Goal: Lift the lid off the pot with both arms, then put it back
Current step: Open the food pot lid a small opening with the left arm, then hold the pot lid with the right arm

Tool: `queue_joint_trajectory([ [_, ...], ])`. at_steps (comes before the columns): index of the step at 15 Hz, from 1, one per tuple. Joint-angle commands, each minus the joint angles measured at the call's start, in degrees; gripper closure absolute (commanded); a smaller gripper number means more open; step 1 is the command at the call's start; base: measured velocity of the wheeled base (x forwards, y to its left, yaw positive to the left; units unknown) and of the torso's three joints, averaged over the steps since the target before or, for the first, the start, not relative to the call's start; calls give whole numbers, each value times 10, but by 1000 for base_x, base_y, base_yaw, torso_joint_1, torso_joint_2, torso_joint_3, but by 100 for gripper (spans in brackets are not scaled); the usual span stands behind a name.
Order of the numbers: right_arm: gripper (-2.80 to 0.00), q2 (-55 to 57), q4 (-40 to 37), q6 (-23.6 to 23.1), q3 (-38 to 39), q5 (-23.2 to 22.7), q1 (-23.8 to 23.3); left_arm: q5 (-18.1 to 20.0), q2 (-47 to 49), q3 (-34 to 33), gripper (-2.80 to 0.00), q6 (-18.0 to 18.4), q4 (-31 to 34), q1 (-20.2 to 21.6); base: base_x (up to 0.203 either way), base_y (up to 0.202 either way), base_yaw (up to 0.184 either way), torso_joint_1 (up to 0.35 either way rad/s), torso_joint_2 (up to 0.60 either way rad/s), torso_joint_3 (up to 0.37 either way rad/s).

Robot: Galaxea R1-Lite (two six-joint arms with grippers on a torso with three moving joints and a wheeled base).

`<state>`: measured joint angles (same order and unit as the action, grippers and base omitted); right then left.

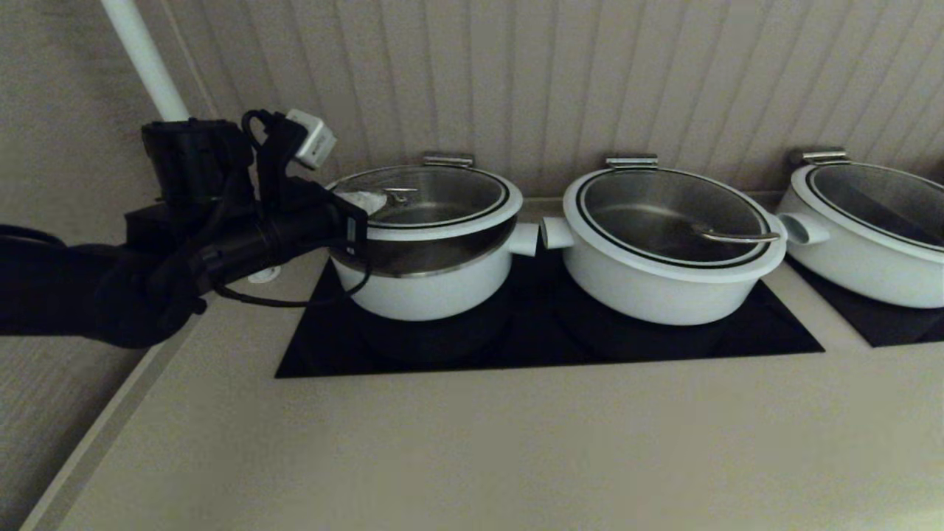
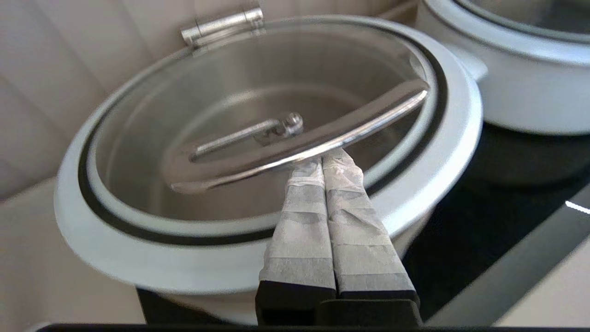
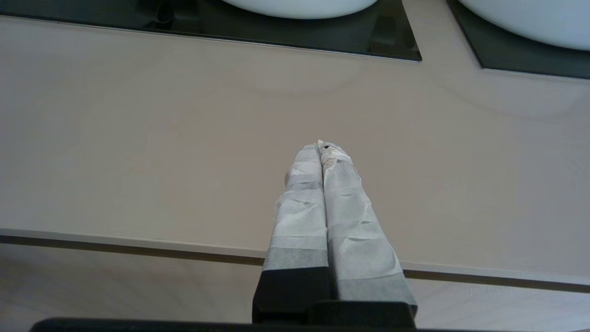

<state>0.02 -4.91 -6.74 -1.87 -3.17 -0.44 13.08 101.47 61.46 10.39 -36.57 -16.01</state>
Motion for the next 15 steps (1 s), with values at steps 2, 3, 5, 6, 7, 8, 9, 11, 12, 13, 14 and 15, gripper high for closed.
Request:
queue_joint_trajectory([
  [2, 0, 0, 2, -4, -14, -7, 0, 1, 21, 33, 0, 1, -2, 0, 0, 0, 0, 0, 0, 0],
  [3, 0, 0, 2, -4, -21, -13, 0, 1, 23, 38, 0, 1, -2, 0, 0, 0, 0, 0, 0, 0],
  [5, 0, 4, 0, -5, -42, -21, 0, 1, 24, 38, 0, 1, -2, 0, 0, 0, 0, 0, 0, 0],
  [6, 0, 16, 0, -5, -54, -24, 0, 1, 23, 38, 0, 1, -2, 0, 0, 0, 0, 0, 0, 0],
  [7, 0, 34, 1, -5, -67, -27, 0, 1, 22, 36, 0, 1, -2, 0, 0, 0, 0, 0, 0, 0],
  [8, 0, 57, 2, -5, -85, -32, 0, 1, 20, 35, 0, 1, -2, 0, 0, 0, 0, 0, 0, 0],
  [9, 0, 81, 4, -5, -101, -41, 0, 1, 19, 34, 0, 1, -2, 0, 0, 0, 0, 0, 0, 0],
  [11, 0, 135, 33, -8, -122, -72, 0, -11, 19, 34, 0, -1, -2, 0, 0, 0, 0, 0, 0, 0],
  [12, 0, 164, 58, -14, -125, -91, 0, -13, 19, 34, 0, -1, -3, 0, 0, 0, 0, 0, 0, 0],
  [13, 0, 194, 81, -20, -127, -108, 0, -13, 18, 34, 0, -1, -2, 0, 0, 0, 0, 0, 0, 0],
  [14, 0, 226, 105, -26, -128, -126, 0, -13, 17, 35, 0, 0, -2, 0, 0, 0, 0, 0, 0, 0],
  [15, 0, 254, 127, -32, -128, -143, 0, -13, 17, 35, 0, 0, -2, 0, 0, 0, 0, 0, 0, 0],
])
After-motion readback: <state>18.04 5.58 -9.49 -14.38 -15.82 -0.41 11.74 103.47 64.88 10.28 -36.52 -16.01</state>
